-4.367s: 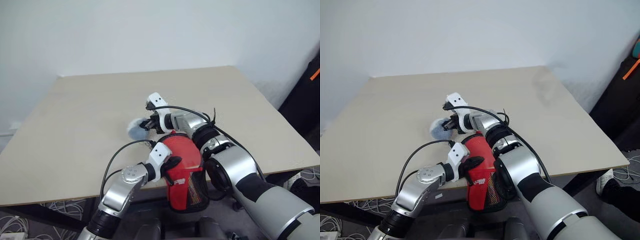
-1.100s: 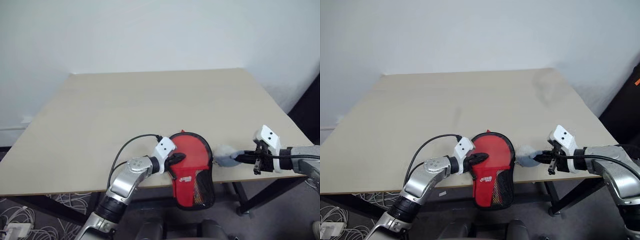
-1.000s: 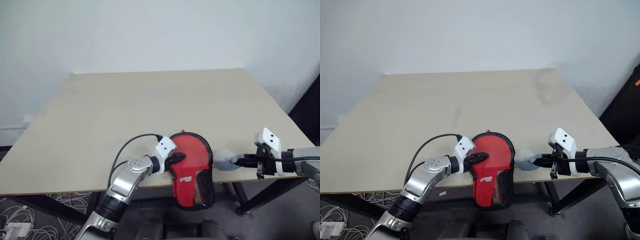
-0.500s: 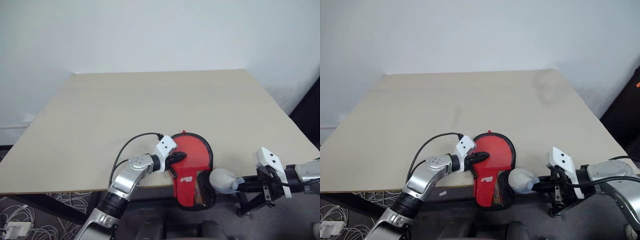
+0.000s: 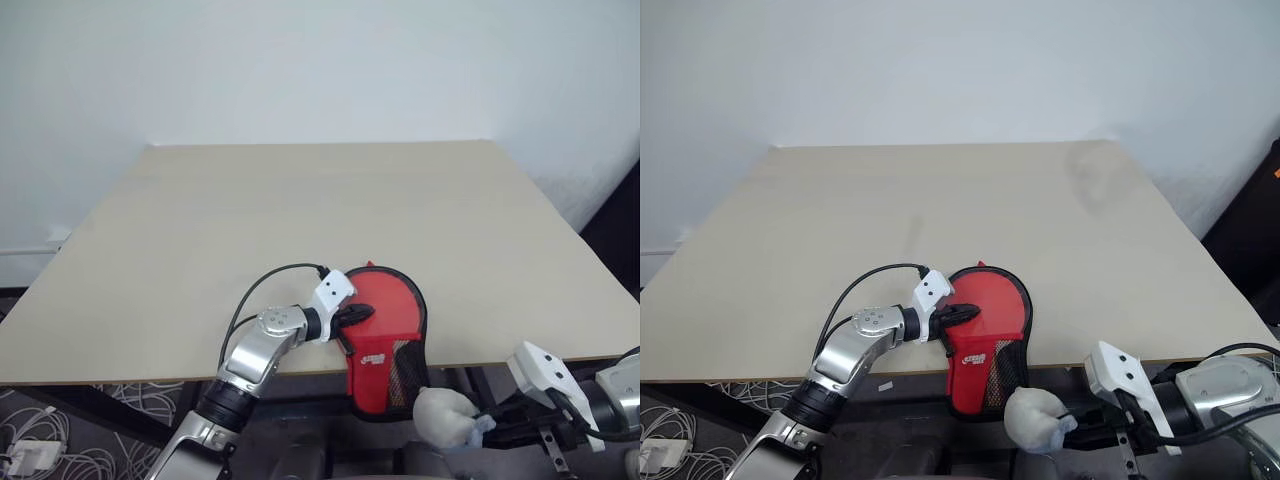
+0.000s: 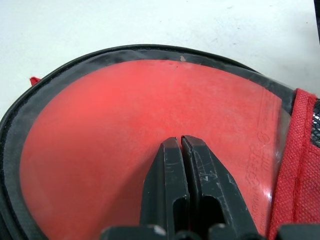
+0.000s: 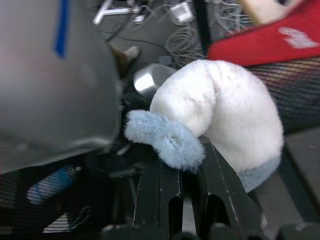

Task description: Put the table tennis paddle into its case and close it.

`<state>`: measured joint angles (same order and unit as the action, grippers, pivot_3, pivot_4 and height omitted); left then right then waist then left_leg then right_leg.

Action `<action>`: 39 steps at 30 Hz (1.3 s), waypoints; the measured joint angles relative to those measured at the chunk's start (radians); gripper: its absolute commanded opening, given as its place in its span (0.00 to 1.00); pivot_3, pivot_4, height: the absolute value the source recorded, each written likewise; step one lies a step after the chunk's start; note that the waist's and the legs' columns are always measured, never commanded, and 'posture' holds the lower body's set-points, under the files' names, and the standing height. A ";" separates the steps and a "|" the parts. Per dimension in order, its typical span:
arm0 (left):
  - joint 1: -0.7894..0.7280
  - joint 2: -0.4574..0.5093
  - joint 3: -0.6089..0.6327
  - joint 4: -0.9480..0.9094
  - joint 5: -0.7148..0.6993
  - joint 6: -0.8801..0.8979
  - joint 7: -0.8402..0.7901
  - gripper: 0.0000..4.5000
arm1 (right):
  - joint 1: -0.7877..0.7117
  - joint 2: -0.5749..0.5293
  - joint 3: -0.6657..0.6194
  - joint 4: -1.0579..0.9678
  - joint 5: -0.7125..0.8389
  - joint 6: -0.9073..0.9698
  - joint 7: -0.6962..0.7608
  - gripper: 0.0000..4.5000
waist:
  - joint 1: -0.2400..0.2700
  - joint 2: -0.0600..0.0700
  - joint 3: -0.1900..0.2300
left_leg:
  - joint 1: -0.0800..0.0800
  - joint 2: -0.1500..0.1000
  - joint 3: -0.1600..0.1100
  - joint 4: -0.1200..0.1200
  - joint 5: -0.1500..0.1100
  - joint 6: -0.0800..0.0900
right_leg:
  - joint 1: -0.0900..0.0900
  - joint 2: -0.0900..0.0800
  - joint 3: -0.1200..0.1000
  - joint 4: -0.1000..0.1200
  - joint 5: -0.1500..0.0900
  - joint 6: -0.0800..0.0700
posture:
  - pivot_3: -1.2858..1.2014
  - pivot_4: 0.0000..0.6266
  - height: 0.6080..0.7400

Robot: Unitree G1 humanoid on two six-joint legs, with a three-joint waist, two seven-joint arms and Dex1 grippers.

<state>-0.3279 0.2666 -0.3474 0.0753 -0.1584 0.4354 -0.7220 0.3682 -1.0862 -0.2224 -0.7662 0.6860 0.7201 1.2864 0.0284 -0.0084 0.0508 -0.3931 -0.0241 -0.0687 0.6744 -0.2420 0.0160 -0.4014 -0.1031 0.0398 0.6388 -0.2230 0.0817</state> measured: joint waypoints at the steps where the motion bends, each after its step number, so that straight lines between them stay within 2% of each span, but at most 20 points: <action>1: -0.001 -0.001 0.000 0.000 0.000 0.001 0.000 0.00 | 0.003 0.000 0.000 -0.007 0.000 -0.002 0.000 0.00 | 0.000 0.000 0.000 | 0.000 0.000 0.000 0.000 0.000 0.000 | 0.000 0.000 0.000 0.000 0.000 0.000 | 0.52 0.00 0.68; 8: -0.008 -0.019 0.003 0.015 0.002 0.007 0.009 0.00 | -0.001 0.013 0.072 -0.066 -0.002 -0.021 -0.045 0.00 | 0.009 -0.001 0.000 | 0.000 0.000 0.000 0.001 -0.002 -0.004 | 0.001 0.000 0.000 -0.001 0.000 0.000 | 0.52 0.00 0.68; 10: -0.010 -0.031 0.008 0.018 0.007 0.007 0.026 0.00 | -0.019 0.030 0.101 -0.067 -0.001 -0.019 -0.076 0.14 | 0.010 -0.002 0.000 | 0.000 0.000 -0.001 0.001 -0.003 -0.004 | 0.001 0.000 -0.001 -0.001 0.000 0.000 | 0.52 0.00 0.68; 13: -0.012 -0.037 0.015 0.017 0.012 0.012 0.053 0.14 | -0.091 0.048 0.107 -0.053 0.042 0.010 -0.109 0.34 | 0.009 -0.003 0.000 | 0.000 0.000 0.000 0.001 -0.003 -0.004 | 0.001 0.000 -0.001 -0.001 0.000 0.000 | 0.52 0.00 0.68; 17: -0.021 -0.018 0.038 -0.010 0.015 0.044 0.069 0.45 | -0.289 0.095 0.089 0.044 0.159 0.087 -0.186 0.66 | 0.003 -0.006 0.001 | -0.001 0.001 0.000 0.001 0.000 0.000 | -0.002 0.001 0.000 0.001 0.000 0.000 | 0.52 0.00 0.68; 21: -0.085 0.027 0.115 -0.048 -0.007 0.085 0.068 0.77 | -0.479 0.133 0.070 0.156 0.241 0.151 -0.270 0.99 | 0.005 -0.010 0.004 | -0.004 0.001 0.000 0.000 0.000 0.000 | -0.005 0.001 -0.001 0.001 0.001 0.000 | 0.52 0.00 0.68; 24: -0.150 0.080 0.179 -0.077 -0.029 0.101 0.049 1.00 | -0.579 0.172 0.088 0.228 0.243 0.174 -0.331 1.00 | 0.005 -0.010 0.004 | -0.004 0.001 0.000 0.000 0.000 0.000 | -0.005 0.001 0.000 0.000 0.002 0.002 | 0.52 0.00 0.68; 27: -0.207 0.185 0.262 -0.100 -0.074 0.116 -0.004 1.00 | -0.678 0.205 0.119 0.337 0.173 0.174 -0.405 1.00 | -0.002 -0.011 0.004 | -0.004 0.001 0.001 0.000 0.000 0.000 | -0.006 0.001 0.000 0.000 0.002 0.001 | 0.52 0.00 0.68; 31: -0.213 0.307 0.348 -0.109 -0.111 0.123 -0.068 1.00 | -0.703 0.248 0.153 0.425 0.088 0.170 -0.476 1.00 | -0.010 -0.010 0.004 | -0.003 0.001 0.001 -0.003 0.000 0.000 | -0.007 0.001 0.001 0.000 0.002 0.001 | 0.52 0.00 0.68; 36: -0.113 0.421 0.414 -0.086 -0.130 0.124 -0.115 1.00 | -0.719 0.307 0.163 0.465 0.029 0.169 -0.563 1.00 | -0.018 -0.010 0.004 | -0.003 0.001 0.001 -0.002 0.000 0.000 | -0.006 0.001 0.001 0.001 0.003 0.001 | 0.52 0.00 0.68; 39: -0.048 0.457 0.442 -0.083 -0.134 0.127 -0.126 1.00 | -0.719 0.315 0.165 0.470 0.016 0.169 -0.570 1.00 | -0.020 -0.010 0.004 | -0.003 0.001 0.001 -0.003 0.000 0.000 | -0.007 0.001 0.001 0.001 0.003 0.001 | 0.52 0.00 0.68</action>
<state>-0.3761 0.7232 0.0944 -0.0080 -0.2927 0.5623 -0.8479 -0.3509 -0.7716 -0.0572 -0.2958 0.7022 0.8892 0.7160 0.0088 -0.0182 0.0551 -0.3959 -0.0227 -0.0674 0.6718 -0.2421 0.0162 -0.4079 -0.1019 0.0407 0.6396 -0.2205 0.0832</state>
